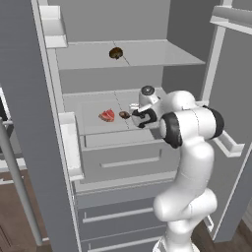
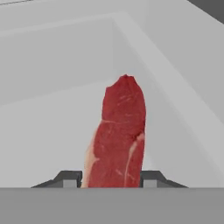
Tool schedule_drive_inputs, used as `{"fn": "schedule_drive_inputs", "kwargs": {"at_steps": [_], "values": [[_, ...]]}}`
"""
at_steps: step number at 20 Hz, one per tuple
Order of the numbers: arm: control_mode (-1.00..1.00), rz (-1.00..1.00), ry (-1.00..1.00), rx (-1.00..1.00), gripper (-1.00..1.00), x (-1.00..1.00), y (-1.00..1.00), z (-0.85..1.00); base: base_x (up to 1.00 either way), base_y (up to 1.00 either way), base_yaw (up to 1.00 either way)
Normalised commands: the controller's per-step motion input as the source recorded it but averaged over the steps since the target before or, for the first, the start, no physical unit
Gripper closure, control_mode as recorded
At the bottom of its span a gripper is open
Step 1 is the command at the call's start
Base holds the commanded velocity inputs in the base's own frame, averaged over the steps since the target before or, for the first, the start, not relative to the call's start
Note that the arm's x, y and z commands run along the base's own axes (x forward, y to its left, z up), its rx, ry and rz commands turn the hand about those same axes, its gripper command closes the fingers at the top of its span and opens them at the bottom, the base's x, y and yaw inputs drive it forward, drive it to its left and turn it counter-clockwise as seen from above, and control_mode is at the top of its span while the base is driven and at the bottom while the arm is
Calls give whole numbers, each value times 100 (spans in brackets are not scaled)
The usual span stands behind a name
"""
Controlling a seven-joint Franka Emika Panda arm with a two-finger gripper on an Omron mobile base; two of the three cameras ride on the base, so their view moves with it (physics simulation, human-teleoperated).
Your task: Place one mushroom and one steak in each tupperware on the nearby counter, to pack two identical lunches.
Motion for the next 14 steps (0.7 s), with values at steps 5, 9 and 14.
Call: {"fn": "schedule_drive_inputs", "kwargs": {"at_steps": [5,9,14], "values": [[-100,7,0,0,100,-100,6,17,0,0,0],[-100,6,-11,0,100,-100,2,72,0,0,0],[-100,7,-13,0,100,-96,0,90,0,0,0]]}}
